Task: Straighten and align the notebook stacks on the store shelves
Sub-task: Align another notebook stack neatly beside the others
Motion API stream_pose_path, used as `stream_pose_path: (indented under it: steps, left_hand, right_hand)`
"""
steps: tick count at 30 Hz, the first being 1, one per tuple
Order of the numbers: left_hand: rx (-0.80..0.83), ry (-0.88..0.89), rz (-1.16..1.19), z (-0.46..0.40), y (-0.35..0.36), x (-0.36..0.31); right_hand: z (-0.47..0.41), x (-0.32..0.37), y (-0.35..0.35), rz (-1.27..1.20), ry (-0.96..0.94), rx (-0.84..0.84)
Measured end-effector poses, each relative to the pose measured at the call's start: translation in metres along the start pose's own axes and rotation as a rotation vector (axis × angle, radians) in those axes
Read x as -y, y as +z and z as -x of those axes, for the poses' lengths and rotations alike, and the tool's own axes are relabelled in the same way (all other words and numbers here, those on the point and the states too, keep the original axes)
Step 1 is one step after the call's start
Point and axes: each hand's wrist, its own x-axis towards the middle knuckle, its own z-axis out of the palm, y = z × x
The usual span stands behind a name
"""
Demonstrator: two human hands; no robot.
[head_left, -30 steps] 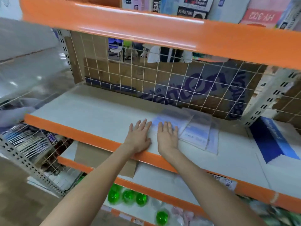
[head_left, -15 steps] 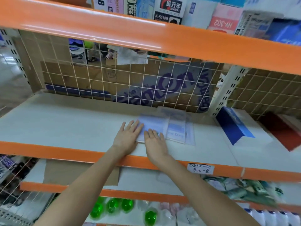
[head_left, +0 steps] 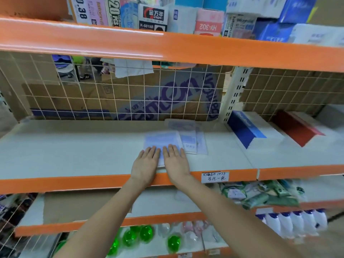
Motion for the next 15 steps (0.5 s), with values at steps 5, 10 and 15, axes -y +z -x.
stream_pose_path:
  steps: [5,10,15]
  left_hand:
    - [-0.045,0.080,-0.012,-0.001,-0.017,-0.014]
    - [-0.164,0.147,-0.034,-0.013,-0.048,-0.050]
    - [-0.228,0.177,-0.045,-0.029,-0.074,-0.118]
  right_hand:
    - [0.010,-0.019,-0.012,-0.047,0.008,-0.094]
    - [0.024,-0.059,-0.028,-0.101,0.051,-0.204]
    - [0.049,-0.126,-0.044,-0.067,0.105,-0.255]
